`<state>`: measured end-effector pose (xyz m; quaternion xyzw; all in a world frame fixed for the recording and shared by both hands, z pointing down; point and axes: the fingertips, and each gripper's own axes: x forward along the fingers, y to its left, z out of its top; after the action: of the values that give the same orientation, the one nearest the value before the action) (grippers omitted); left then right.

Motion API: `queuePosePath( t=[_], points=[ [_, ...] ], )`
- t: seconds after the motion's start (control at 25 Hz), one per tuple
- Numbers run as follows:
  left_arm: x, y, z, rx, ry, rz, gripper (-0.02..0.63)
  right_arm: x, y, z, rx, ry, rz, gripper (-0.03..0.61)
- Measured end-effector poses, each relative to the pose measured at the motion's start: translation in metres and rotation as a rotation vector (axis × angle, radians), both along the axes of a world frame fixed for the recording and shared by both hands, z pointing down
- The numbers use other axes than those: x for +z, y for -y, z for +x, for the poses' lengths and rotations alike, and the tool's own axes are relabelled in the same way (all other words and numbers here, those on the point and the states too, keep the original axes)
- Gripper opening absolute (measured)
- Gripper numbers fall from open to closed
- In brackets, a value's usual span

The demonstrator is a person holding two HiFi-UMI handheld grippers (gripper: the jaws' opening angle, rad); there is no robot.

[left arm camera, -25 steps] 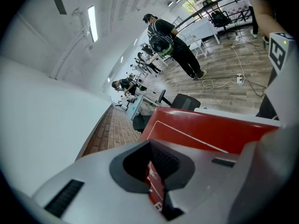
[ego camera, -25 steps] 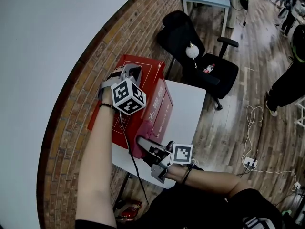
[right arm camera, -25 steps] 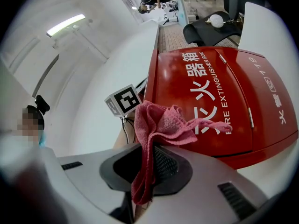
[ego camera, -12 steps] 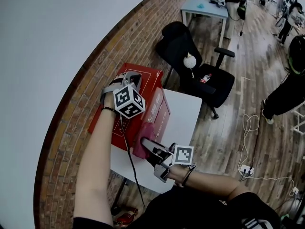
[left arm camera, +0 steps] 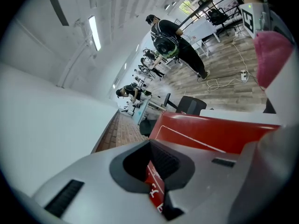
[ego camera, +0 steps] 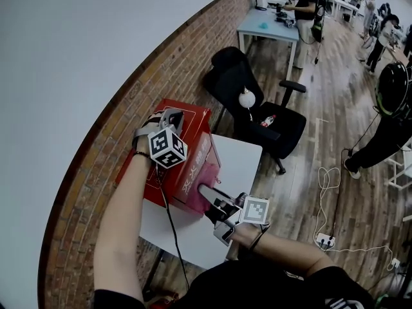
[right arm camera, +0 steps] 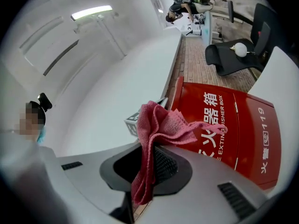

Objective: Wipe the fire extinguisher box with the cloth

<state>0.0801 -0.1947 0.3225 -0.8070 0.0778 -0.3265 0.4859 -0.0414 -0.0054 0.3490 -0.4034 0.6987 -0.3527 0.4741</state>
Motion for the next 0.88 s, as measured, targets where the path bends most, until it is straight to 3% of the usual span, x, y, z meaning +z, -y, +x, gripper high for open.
queuePosePath(
  t=[0.24, 0.56, 0.88],
  points=[
    [-0.016, -0.006, -0.009, -0.007, -0.067, -0.007, 0.029, -0.025, -0.012, 0.017, 0.042, -0.074, 0.047, 0.061],
    [-0.053, -0.032, -0.033, -0.01, -0.239, -0.155, 0.029, -0.056, -0.012, 0.032, 0.078, -0.14, 0.106, 0.061],
    [-0.084, -0.053, -0.089, -0.052, -0.439, -0.3, 0.029, -0.085, -0.001, 0.021, 0.069, -0.237, 0.146, 0.061]
  ],
)
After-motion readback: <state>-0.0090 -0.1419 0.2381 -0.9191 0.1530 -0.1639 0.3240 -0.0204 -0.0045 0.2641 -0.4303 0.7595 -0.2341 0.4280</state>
